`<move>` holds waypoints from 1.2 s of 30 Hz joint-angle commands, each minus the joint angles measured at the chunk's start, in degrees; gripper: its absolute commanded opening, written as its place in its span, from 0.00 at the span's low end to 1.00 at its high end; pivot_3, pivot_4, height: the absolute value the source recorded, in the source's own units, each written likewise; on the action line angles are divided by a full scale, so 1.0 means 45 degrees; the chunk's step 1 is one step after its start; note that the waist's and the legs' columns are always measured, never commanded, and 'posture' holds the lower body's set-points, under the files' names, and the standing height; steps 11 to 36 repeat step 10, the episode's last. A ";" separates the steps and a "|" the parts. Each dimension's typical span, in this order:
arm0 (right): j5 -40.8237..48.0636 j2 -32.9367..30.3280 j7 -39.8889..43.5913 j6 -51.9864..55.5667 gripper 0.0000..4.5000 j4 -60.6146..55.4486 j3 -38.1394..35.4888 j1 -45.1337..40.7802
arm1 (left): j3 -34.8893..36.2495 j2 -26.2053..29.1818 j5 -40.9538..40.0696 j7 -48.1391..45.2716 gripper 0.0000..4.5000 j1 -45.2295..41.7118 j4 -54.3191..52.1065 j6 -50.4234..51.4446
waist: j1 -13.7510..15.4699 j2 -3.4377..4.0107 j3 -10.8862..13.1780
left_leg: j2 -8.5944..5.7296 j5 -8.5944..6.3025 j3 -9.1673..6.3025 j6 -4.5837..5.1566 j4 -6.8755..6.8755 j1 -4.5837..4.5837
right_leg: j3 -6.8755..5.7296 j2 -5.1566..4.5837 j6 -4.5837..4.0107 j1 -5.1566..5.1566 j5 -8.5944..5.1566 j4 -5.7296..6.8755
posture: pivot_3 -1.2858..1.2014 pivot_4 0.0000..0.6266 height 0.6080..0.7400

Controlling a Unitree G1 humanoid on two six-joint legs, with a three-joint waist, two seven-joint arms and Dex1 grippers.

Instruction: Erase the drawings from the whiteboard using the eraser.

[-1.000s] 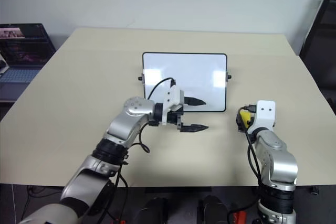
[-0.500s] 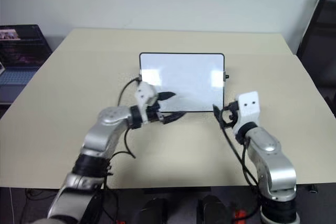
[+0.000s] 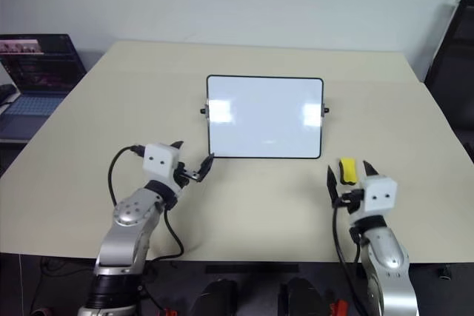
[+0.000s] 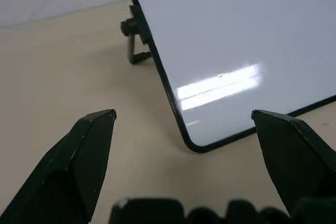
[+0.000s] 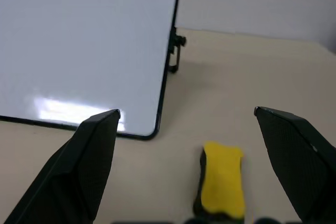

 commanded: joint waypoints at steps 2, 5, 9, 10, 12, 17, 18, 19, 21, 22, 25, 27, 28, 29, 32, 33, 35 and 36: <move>0.0700 0.0351 0.0003 -0.0843 1.00 -0.0492 -0.0502 0.0746 | -0.0005 -0.0352 0.0284 0.0891 1.00 0.0163 -0.0861 -0.0337 | -0.0020 0.0004 -0.0004 | 0.0006 0.0000 0.0007 0.0000 0.0001 0.0010 | 0.0009 0.0003 0.0004 0.0003 -0.0002 0.0003 | 0.52 0.24 1.00; 0.0162 0.0275 -0.0109 -0.1176 1.00 -0.0842 -0.0324 0.1455 | 0.0148 -0.0510 0.0192 0.1212 1.00 0.0476 -0.0975 -0.0183 | -0.0024 0.0010 -0.0007 | 0.0010 0.0000 0.0008 0.0000 -0.0003 0.0021 | 0.0008 0.0008 0.0044 0.0014 -0.0029 0.0003 | 0.52 0.24 1.00; -0.0229 0.0059 -0.0162 -0.1035 1.00 -0.1195 -0.0222 0.1599 | 0.0330 -0.0781 0.0111 0.1743 1.00 0.1065 -0.1296 0.0133 | -0.0032 0.0010 -0.0007 | 0.0010 -0.0001 0.0011 -0.0001 -0.0006 0.0035 | 0.0039 0.0006 0.0048 0.0015 -0.0029 0.0003 | 0.52 0.24 1.00; -0.0298 -0.0007 -0.0195 -0.0951 1.00 -0.1195 -0.0235 0.1512 | 0.0323 -0.0825 0.0099 0.1776 1.00 0.1333 -0.1388 0.0136 | -0.0032 0.0010 -0.0007 | 0.0009 -0.0001 0.0012 0.0000 -0.0005 0.0046 | 0.0045 0.0006 0.0050 0.0026 -0.0030 0.0002 | 0.52 0.24 1.00; -0.0298 -0.0007 -0.0195 -0.0951 1.00 -0.1195 -0.0235 0.1512 | 0.0323 -0.0825 0.0099 0.1776 1.00 0.1333 -0.1388 0.0136 | -0.0032 0.0010 -0.0007 | 0.0009 -0.0001 0.0012 0.0000 -0.0005 0.0046 | 0.0045 0.0006 0.0050 0.0026 -0.0030 0.0002 | 0.52 0.24 1.00; -0.0298 -0.0007 -0.0195 -0.0951 1.00 -0.1195 -0.0235 0.1512 | 0.0323 -0.0825 0.0099 0.1776 1.00 0.1333 -0.1388 0.0136 | -0.0032 0.0010 -0.0007 | 0.0009 -0.0001 0.0012 0.0000 -0.0005 0.0046 | 0.0045 0.0006 0.0050 0.0026 -0.0030 0.0002 | 0.52 0.24 1.00; -0.0298 -0.0007 -0.0195 -0.0951 1.00 -0.1195 -0.0235 0.1512 | 0.0323 -0.0825 0.0099 0.1776 1.00 0.1333 -0.1388 0.0136 | -0.0032 0.0010 -0.0007 | 0.0009 -0.0001 0.0012 0.0000 -0.0005 0.0046 | 0.0045 0.0006 0.0050 0.0026 -0.0030 0.0002 | 0.52 0.24 1.00; -0.0298 -0.0007 -0.0195 -0.0951 1.00 -0.1195 -0.0235 0.1512 | 0.0323 -0.0825 0.0099 0.1776 1.00 0.1333 -0.1388 0.0136 | -0.0032 0.0010 -0.0007 | 0.0009 -0.0001 0.0012 0.0000 -0.0005 0.0046 | 0.0045 0.0006 0.0050 0.0026 -0.0030 0.0002 | 0.52 0.24 1.00; -0.0298 -0.0007 -0.0195 -0.0951 1.00 -0.1195 -0.0235 0.1512 | 0.0323 -0.0825 0.0099 0.1776 1.00 0.1333 -0.1388 0.0136 | -0.0032 0.0010 -0.0007 | 0.0009 -0.0001 0.0012 0.0000 -0.0005 0.0046 | 0.0045 0.0006 0.0050 0.0026 -0.0030 0.0002 | 0.52 0.24 1.00; -0.0298 -0.0007 -0.0195 -0.0951 1.00 -0.1195 -0.0235 0.1512 | 0.0323 -0.0825 0.0099 0.1776 1.00 0.1333 -0.1388 0.0136 | -0.0032 0.0010 -0.0007 | 0.0009 -0.0001 0.0012 0.0000 -0.0005 0.0046 | 0.0045 0.0006 0.0050 0.0026 -0.0030 0.0002 | 0.52 0.24 1.00; -0.0298 -0.0007 -0.0195 -0.0951 1.00 -0.1195 -0.0235 0.1512 | 0.0323 -0.0825 0.0099 0.1776 1.00 0.1333 -0.1388 0.0136 | -0.0032 0.0010 -0.0007 | 0.0009 -0.0001 0.0012 0.0000 -0.0005 0.0046 | 0.0045 0.0006 0.0050 0.0026 -0.0030 0.0002 | 0.52 0.24 1.00; -0.0298 -0.0007 -0.0195 -0.0951 1.00 -0.1195 -0.0235 0.1512 | 0.0323 -0.0825 0.0099 0.1776 1.00 0.1333 -0.1388 0.0136 | -0.0032 0.0010 -0.0007 | 0.0009 -0.0001 0.0012 0.0000 -0.0005 0.0046 | 0.0045 0.0006 0.0050 0.0026 -0.0030 0.0002 | 0.52 0.24 1.00; -0.0298 -0.0007 -0.0195 -0.0951 1.00 -0.1195 -0.0235 0.1512 | 0.0323 -0.0825 0.0099 0.1776 1.00 0.1333 -0.1388 0.0136 | -0.0032 0.0010 -0.0007 | 0.0009 -0.0001 0.0012 0.0000 -0.0005 0.0046 | 0.0045 0.0006 0.0050 0.0026 -0.0030 0.0002 | 0.52 0.24 1.00; -0.0298 -0.0007 -0.0195 -0.0951 1.00 -0.1195 -0.0235 0.1512 | 0.0323 -0.0825 0.0099 0.1776 1.00 0.1333 -0.1388 0.0136 | -0.0032 0.0010 -0.0007 | 0.0009 -0.0001 0.0012 0.0000 -0.0005 0.0046 | 0.0045 0.0006 0.0050 0.0026 -0.0030 0.0002 | 0.52 0.24 1.00; -0.0298 -0.0007 -0.0195 -0.0951 1.00 -0.1195 -0.0235 0.1512 | 0.0323 -0.0825 0.0099 0.1776 1.00 0.1333 -0.1388 0.0136 | -0.0032 0.0010 -0.0007 | 0.0009 -0.0001 0.0012 0.0000 -0.0005 0.0046 | 0.0045 0.0006 0.0050 0.0026 -0.0030 0.0002 | 0.52 0.24 1.00; -0.0298 -0.0007 -0.0195 -0.0951 1.00 -0.1195 -0.0235 0.1512 | 0.0323 -0.0825 0.0099 0.1776 1.00 0.1333 -0.1388 0.0136 | -0.0032 0.0010 -0.0007 | 0.0009 -0.0001 0.0012 0.0000 -0.0005 0.0046 | 0.0045 0.0006 0.0050 0.0026 -0.0030 0.0002 | 0.52 0.24 1.00; -0.0298 -0.0007 -0.0195 -0.0951 1.00 -0.1195 -0.0235 0.1512 | 0.0323 -0.0825 0.0099 0.1776 1.00 0.1333 -0.1388 0.0136 | -0.0032 0.0010 -0.0007 | 0.0009 -0.0001 0.0012 0.0000 -0.0005 0.0046 | 0.0045 0.0006 0.0050 0.0026 -0.0030 0.0002 | 0.52 0.24 1.00; -0.0298 -0.0007 -0.0195 -0.0951 1.00 -0.1195 -0.0235 0.1512 | 0.0323 -0.0825 0.0099 0.1776 1.00 0.1333 -0.1388 0.0136 | -0.0032 0.0010 -0.0007 | 0.0009 -0.0001 0.0012 0.0000 -0.0005 0.0046 | 0.0045 0.0006 0.0050 0.0026 -0.0030 0.0002 | 0.52 0.24 1.00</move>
